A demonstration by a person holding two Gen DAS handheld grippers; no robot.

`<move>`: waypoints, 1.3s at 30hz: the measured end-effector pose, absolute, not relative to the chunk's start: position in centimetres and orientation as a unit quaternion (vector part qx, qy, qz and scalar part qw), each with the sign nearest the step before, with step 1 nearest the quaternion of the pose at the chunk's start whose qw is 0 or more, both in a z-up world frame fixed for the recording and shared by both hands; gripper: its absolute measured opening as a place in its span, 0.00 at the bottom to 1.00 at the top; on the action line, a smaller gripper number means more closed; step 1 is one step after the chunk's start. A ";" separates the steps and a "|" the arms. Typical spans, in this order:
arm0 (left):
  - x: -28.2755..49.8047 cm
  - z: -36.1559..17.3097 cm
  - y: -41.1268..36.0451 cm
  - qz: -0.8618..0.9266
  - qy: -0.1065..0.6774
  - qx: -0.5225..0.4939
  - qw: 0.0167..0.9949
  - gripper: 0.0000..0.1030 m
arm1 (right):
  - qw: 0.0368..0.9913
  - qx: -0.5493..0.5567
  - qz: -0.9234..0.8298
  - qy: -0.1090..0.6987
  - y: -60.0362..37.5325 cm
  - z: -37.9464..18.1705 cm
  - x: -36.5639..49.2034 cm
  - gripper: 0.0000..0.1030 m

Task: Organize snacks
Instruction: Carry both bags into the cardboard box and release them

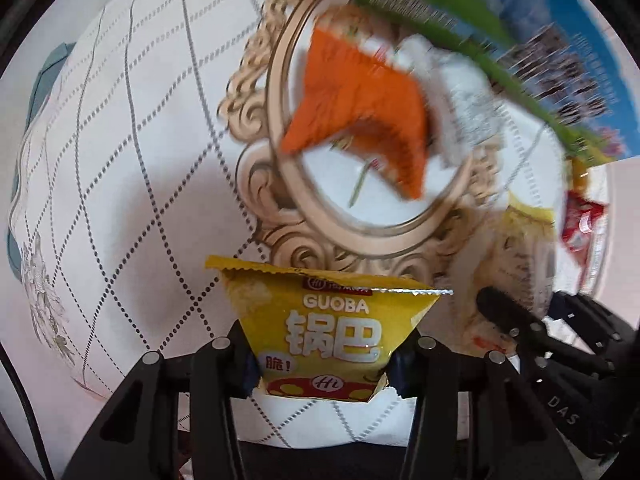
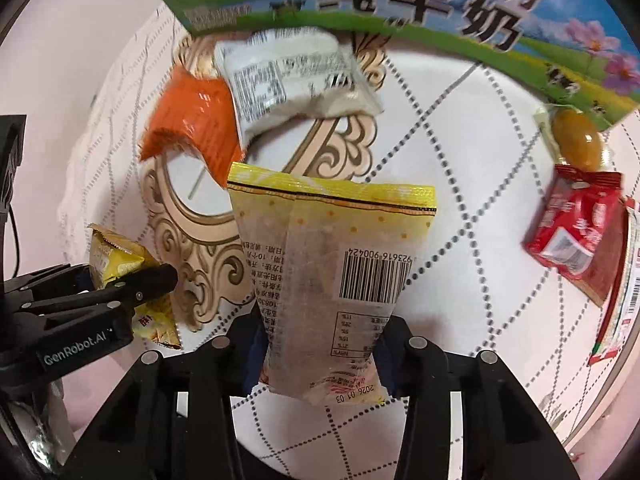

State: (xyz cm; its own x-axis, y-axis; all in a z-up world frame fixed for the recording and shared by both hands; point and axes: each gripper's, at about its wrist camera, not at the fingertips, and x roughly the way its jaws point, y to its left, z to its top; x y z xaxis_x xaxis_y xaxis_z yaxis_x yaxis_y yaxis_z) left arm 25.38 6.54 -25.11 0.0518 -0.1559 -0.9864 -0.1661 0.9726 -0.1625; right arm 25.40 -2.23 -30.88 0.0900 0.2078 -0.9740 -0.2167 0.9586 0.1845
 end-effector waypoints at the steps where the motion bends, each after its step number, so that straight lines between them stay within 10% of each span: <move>1: 25.9 -24.2 6.7 -0.002 0.684 -0.122 0.719 0.44 | 0.740 0.004 0.147 0.656 -2.4 -30.2 25.4 0.46; 15: 37.1 -7.2 0.4 -0.120 0.594 -0.108 0.788 0.44 | 0.824 0.077 0.169 0.535 -12.5 -10.7 30.0 0.46; 34: 52.6 -16.7 -4.1 -0.094 0.687 -0.033 0.720 0.45 | 0.789 0.063 0.057 0.609 -21.0 -14.9 47.0 0.47; 36: 52.7 -17.5 -4.3 -0.096 0.693 -0.036 0.713 0.49 | 0.780 0.062 0.055 0.620 -21.1 -15.7 47.5 0.57; 39: 52.7 -18.4 -4.3 -0.106 0.704 -0.060 0.700 0.85 | 0.770 0.050 0.056 0.634 -20.8 -16.6 47.4 0.85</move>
State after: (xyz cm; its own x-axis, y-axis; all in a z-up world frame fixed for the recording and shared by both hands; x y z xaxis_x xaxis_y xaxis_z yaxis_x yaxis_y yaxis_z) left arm 52.72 -4.27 -18.41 -0.0136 -0.2330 -0.9724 0.0650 0.9702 -0.2334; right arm 47.39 -20.84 -16.62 0.1911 0.1490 -0.9702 -0.0230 0.9888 0.1473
